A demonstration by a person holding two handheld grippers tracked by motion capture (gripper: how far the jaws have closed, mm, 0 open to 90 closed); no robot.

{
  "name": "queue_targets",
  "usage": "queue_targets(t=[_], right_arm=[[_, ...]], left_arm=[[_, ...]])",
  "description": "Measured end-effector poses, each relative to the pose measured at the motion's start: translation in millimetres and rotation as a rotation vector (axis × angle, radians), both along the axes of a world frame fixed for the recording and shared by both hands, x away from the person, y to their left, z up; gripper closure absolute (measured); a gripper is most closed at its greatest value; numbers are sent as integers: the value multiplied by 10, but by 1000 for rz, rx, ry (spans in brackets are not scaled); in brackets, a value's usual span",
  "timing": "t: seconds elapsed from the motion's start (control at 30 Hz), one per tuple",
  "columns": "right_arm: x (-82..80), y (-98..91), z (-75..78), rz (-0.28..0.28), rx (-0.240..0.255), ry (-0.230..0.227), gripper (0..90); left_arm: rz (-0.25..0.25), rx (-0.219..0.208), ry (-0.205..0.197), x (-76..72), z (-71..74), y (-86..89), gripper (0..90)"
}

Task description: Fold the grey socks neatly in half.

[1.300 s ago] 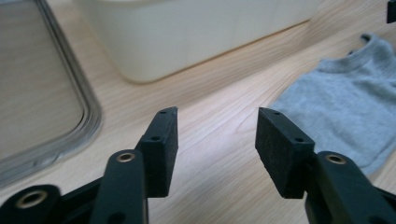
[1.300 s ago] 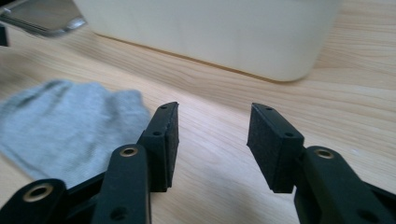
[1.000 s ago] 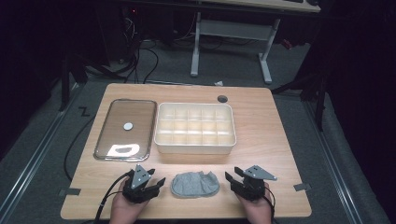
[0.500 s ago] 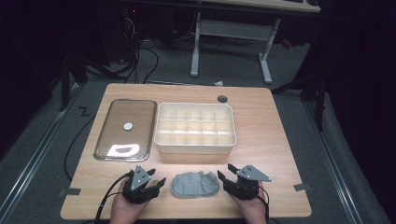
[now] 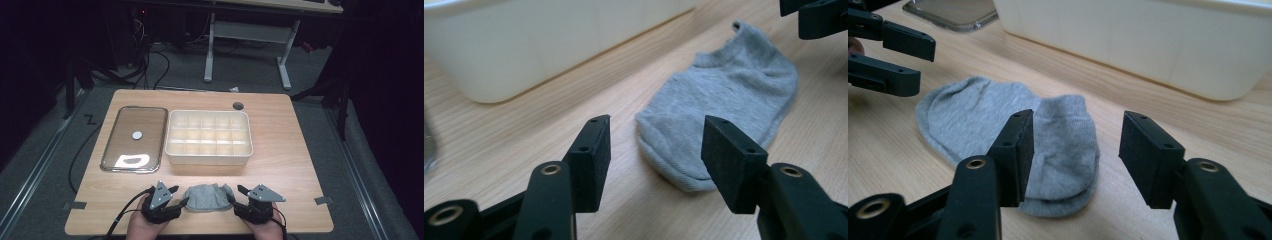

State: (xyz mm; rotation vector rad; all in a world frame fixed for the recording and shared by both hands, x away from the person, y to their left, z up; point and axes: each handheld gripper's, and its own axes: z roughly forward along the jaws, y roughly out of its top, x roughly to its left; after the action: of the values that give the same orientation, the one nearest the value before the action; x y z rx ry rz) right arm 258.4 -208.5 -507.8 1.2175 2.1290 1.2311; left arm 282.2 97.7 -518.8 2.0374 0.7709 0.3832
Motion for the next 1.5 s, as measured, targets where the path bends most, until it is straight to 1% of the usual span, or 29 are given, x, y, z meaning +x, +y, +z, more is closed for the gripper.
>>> queue_targets(t=[0.03, 0.13, 0.17, 0.2, 0.27, 0.3, 0.33, 0.37, 0.47, 0.5, 0.57, 0.67, 0.73, 0.77, 0.8, 0.87, 0.9, 1.0, 1.07, 1.17, 1.23, 1.3, 1.37, 1.4, 1.43, 1.47, 1.5], right_arm=[[-10, 4, -1, -3, -9, 4, 503], [-15, 9, -24, -12, -4, 39, 557], [-15, 9, -24, -12, -4, 39, 557], [4, 20, -67, -24, -13, 65, 568], [27, 28, -99, -55, -26, 85, 567], [27, 28, -99, -55, -26, 85, 567], [55, 42, -129, -49, -23, 123, 562], [61, 53, -139, -42, -29, 134, 562], [73, 114, -190, -29, -63, 162, 562], [73, 128, -207, -24, -75, 166, 568], [69, 138, -217, -20, -85, 158, 604], [78, 134, -218, -5, -82, 162, 697], [80, 133, -224, 2, -56, 177, 757], [87, 134, -224, 9, -55, 177, 782], [92, 137, -220, 13, -48, 191, 799], [113, 142, -219, 23, -38, 195, 825], [116, 146, -215, 23, -38, 191, 832], [107, 135, -186, 18, -29, 173, 842], [72, 129, -137, 13, -29, 143, 847], [59, 114, -97, 12, -28, 119, 851], [85, 106, -96, 12, -32, 116, 852], [132, 88, -99, 5, -36, 115, 852], [206, 59, -94, 5, -38, 120, 852], [246, 46, -91, 10, -47, 125, 851], [246, 46, -91, 10, -47, 125, 851], [302, 12, -98, 15, -54, 130, 851], [303, 2, -103, 12, -50, 134, 851]], left_arm=[[-2, 5, 0, 0, -5, -24, 462], [-11, 14, 2, -2, -16, -84, 465], [-11, 14, 2, -2, -16, -84, 469], [-15, 27, 2, 2, -34, -111, 473], [-20, 43, 6, 7, -48, -123, 477], [-20, 43, 6, 7, -48, -123, 479], [-22, 56, 8, 5, -65, -135, 482], [-22, 56, 8, 5, -65, -135, 483], [-6, 111, 30, 2, -111, -157, 493], [2, 112, 45, 5, -121, -158, 493], [14, 106, 55, 1, -125, -155, 496], [25, 109, 46, -18, -134, -147, 498], [30, 101, 49, -29, -141, -126, 500], [32, 97, 51, -35, -146, -110, 500], [35, 92, 50, -39, -150, -101, 499], [36, 98, 47, -49, -146, -92, 499], [35, 101, 41, -53, -145, -95, 499], [36, 105, 45, -59, -139, -107, 512], [40, 110, 41, -65, -136, -121, 514], [43, 119, 38, -71, -130, -148, 515], [54, 120, 37, -58, -129, -183, 515], [56, 131, 38, -37, -119, -230, 515], [61, 146, 33, -11, -106, -288, 513], [62, 147, 38, 8, -93, -315, 510], [62, 147, 38, 8, -93, -315, 506], [64, 136, 34, 14, -49, -339, 517], [61, 121, 16, 2, -4, -349, 545]])
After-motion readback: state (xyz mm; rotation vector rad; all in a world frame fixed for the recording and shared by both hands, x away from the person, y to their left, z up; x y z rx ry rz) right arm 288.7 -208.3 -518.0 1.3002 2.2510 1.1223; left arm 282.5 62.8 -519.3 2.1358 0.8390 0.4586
